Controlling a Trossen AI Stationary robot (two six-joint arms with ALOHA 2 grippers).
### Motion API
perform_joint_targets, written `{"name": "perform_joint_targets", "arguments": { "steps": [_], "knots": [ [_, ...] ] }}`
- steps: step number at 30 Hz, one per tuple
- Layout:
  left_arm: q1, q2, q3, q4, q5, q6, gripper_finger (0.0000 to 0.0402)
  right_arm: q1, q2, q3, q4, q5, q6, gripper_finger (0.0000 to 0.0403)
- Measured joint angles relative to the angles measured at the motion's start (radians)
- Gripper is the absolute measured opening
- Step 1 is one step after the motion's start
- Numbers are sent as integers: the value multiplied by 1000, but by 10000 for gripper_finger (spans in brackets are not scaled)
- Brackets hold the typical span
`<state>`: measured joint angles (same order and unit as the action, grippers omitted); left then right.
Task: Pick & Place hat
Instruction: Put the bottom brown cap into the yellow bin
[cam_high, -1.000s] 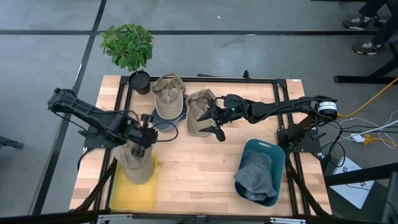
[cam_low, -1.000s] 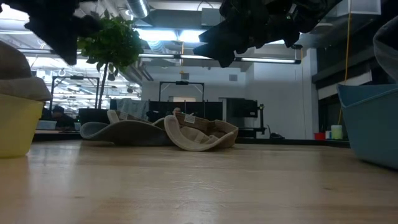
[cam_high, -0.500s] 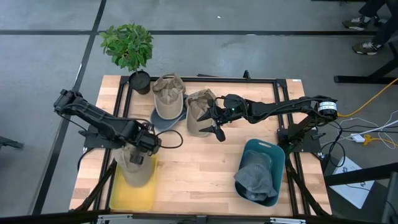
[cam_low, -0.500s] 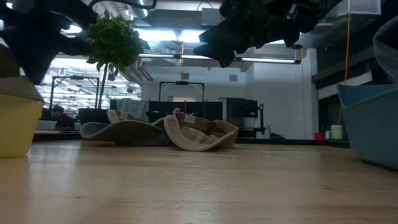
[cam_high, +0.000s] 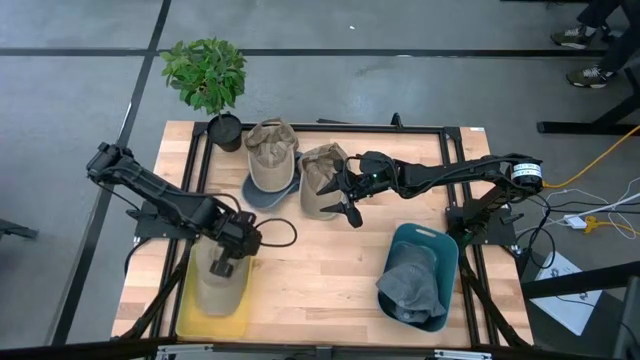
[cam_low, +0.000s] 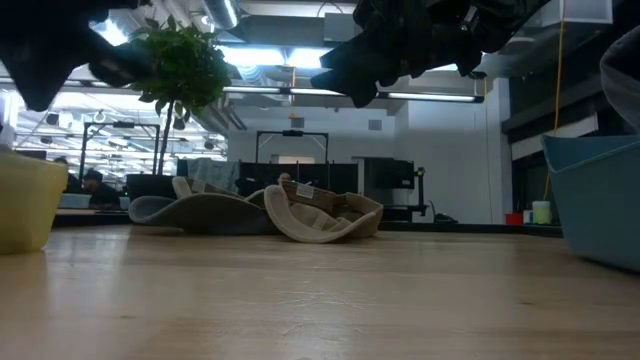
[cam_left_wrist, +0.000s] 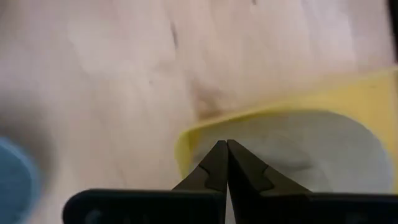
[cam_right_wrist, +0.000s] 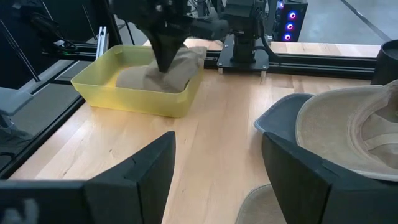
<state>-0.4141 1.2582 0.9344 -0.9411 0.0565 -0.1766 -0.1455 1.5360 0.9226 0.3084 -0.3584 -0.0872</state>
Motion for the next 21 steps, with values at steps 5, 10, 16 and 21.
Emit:
{"name": "perform_joint_targets", "arguments": {
  "steps": [5,10,16,21],
  "knots": [
    [12,-40,0,-12,-206,53,1,0,0,0,-1,0,0,236],
    [45,-107,0,-11,-178,18,2,0,0,0,-32,0,0,236],
    [29,-101,0,-1,63,-224,2,0,0,0,-67,0,0,236],
    [-11,-13,0,0,70,-251,1,0,0,0,-67,0,-8,236]
  ]
}}
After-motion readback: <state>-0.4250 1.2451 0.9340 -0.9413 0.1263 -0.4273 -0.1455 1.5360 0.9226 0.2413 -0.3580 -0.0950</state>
